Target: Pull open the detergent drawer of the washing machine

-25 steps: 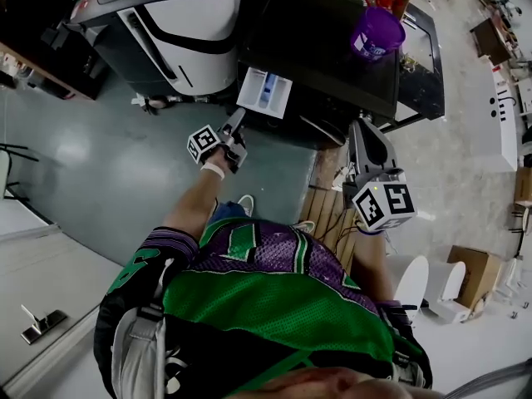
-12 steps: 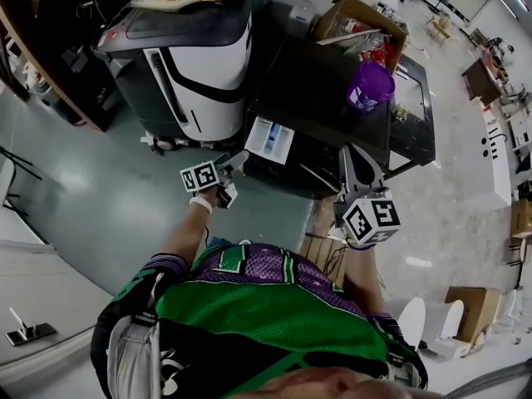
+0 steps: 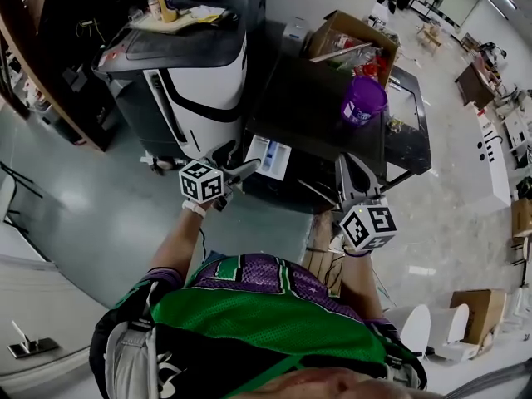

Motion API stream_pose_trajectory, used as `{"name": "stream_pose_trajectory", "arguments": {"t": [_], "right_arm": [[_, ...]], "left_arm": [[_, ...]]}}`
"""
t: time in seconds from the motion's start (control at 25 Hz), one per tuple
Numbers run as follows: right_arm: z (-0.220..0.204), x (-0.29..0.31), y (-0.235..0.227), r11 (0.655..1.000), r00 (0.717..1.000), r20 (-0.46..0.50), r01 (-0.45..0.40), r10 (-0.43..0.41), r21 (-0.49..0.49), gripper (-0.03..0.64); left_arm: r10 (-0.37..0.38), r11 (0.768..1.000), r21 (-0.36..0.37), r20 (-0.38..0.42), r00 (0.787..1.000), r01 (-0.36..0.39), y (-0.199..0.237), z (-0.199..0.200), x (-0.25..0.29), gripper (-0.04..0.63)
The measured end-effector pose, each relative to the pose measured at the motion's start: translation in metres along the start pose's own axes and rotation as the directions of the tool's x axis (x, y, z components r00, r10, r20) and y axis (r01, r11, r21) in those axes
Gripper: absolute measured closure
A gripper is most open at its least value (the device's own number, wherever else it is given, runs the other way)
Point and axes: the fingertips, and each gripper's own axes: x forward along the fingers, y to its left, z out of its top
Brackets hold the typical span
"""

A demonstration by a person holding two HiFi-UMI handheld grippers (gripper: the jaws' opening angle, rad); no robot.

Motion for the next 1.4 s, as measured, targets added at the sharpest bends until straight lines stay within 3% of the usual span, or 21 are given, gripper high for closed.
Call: {"name": "stream_pose_trajectory", "arguments": {"t": [0.16,0.4,0.64,0.8,0.84,0.88,0.92,0.96,1.24,1.4], "right_arm": [[0.007,0.001,0.003,1.0,1.0,0.02,0.005,-0.005,0.011,0.615],[0.017,0.003,0.005,0.999,0.998,0.054,0.032,-0.032,0.007,0.615],[0.019,0.005,0.003,0.997,0.995,0.063,0.077,-0.078,0.01,0.615],[0.018,0.0,0.001,0.996,0.995,0.056,0.086,-0.087,0.018,0.615],[0.018,-0.002,0.0,0.996,0.995,0.057,0.084,-0.085,0.02,0.615],[0.017,-0.003,-0.001,0.996,0.995,0.058,0.081,-0.083,0.022,0.615],[0.017,-0.004,-0.002,0.997,0.995,0.061,0.078,-0.08,0.024,0.615],[0.018,-0.006,-0.004,0.997,0.995,0.063,0.076,-0.078,0.027,0.615],[0.021,-0.015,-0.023,0.997,0.996,0.06,0.061,-0.064,0.036,0.615],[0.024,-0.015,-0.03,0.999,0.997,0.056,0.044,-0.045,0.032,0.615]], "left_arm": [[-0.02,0.987,0.157,0.052,0.998,0.012,-0.026,0.049,-0.001,0.135],[-0.028,0.94,0.34,0.11,0.994,-0.011,-0.056,0.113,-0.008,0.135],[0.087,0.908,0.392,0.166,0.982,-0.146,-0.049,0.147,-0.012,0.136],[0.121,0.909,0.377,0.165,0.979,-0.176,-0.049,0.151,-0.006,0.15],[0.124,0.909,0.377,0.166,0.978,-0.18,-0.051,0.151,-0.006,0.194],[0.13,0.904,0.384,0.171,0.977,-0.188,-0.053,0.151,-0.007,0.325],[0.137,0.897,0.395,0.178,0.974,-0.198,-0.055,0.152,-0.008,0.397],[0.144,0.89,0.406,0.184,0.972,-0.208,-0.058,0.153,-0.009,0.426],[0.183,0.854,0.447,0.218,0.959,-0.265,-0.082,0.164,0.0,0.547],[0.198,0.859,0.427,0.23,0.953,-0.281,-0.091,0.167,0.004,0.573]]}}
